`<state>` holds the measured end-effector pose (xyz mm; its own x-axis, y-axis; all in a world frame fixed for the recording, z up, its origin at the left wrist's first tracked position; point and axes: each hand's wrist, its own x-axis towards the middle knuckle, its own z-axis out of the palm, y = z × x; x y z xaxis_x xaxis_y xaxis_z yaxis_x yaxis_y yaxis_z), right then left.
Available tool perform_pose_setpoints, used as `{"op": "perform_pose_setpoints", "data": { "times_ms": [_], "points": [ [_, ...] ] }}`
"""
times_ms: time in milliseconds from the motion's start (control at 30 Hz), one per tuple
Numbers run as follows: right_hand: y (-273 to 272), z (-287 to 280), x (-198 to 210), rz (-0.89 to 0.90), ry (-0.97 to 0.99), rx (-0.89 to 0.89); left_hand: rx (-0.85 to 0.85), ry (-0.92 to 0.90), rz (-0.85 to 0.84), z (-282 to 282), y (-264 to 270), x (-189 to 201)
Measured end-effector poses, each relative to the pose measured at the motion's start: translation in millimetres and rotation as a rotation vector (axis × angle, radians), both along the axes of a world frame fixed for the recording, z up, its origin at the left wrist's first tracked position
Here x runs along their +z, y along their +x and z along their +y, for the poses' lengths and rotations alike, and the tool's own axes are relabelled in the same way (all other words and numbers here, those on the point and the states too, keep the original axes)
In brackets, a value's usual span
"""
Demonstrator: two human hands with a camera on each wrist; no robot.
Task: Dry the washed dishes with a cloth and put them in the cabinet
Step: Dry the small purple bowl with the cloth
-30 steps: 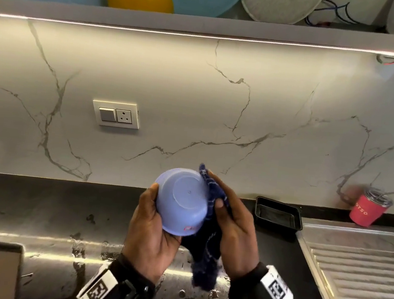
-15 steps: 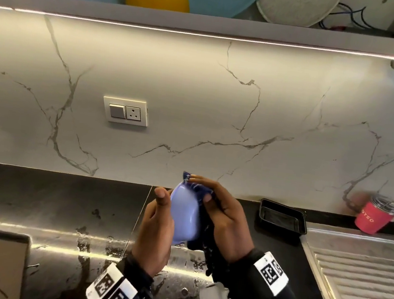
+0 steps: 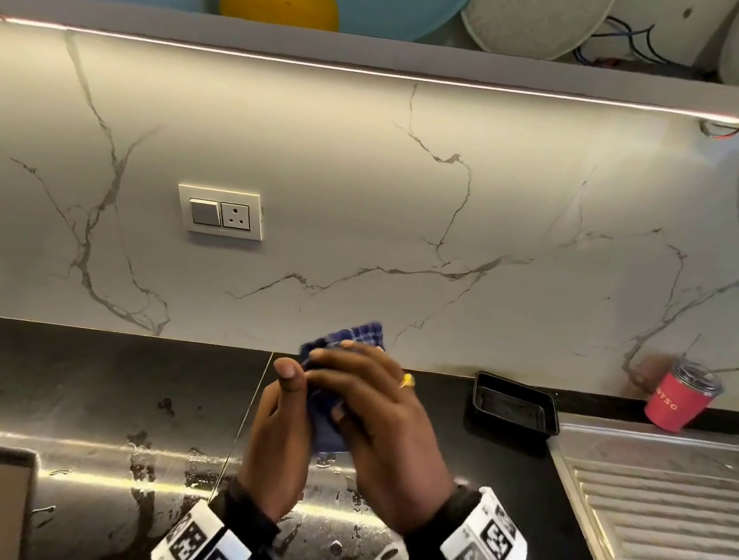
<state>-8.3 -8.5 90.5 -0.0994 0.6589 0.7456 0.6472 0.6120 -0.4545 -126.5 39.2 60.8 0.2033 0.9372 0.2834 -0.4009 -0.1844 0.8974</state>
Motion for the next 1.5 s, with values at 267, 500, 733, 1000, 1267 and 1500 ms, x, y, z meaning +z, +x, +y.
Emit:
{"op": "perform_pose_setpoints", "data": {
  "times_ms": [267,500,733,1000,1267,1500],
  "points": [
    [25.9,15.2,-2.8,0.670,-0.373,0.005,0.023,-0.054,-0.011,-8.2,-0.7,7.7],
    [14.1,0.4,-4.5,0.710,-0.202,0.080,-0.060,-0.041,0.054,-2.3,3.0,17.0],
    [13.4,-6.7,-5.7,-0.218,0.032,0.025,-0.364,-0.320,-0.285,-10.7,-1.2,21.4],
    [25.7,-23.0,-41.8,-0.360,0.130,0.007,-0.460,-0.627,-0.364,-5.1,-7.6,22.5],
    [24.5,-20.1,-70.6,0.406,-0.178,0.212,-0.420,-0.682,-0.560,5.6,-7.3,5.1],
    [40.0,9.7,-43.3,0.678,-0.394,0.195,-0.284,-0.697,-0.392,-5.1,-3.5,-5.7]
  ]
}}
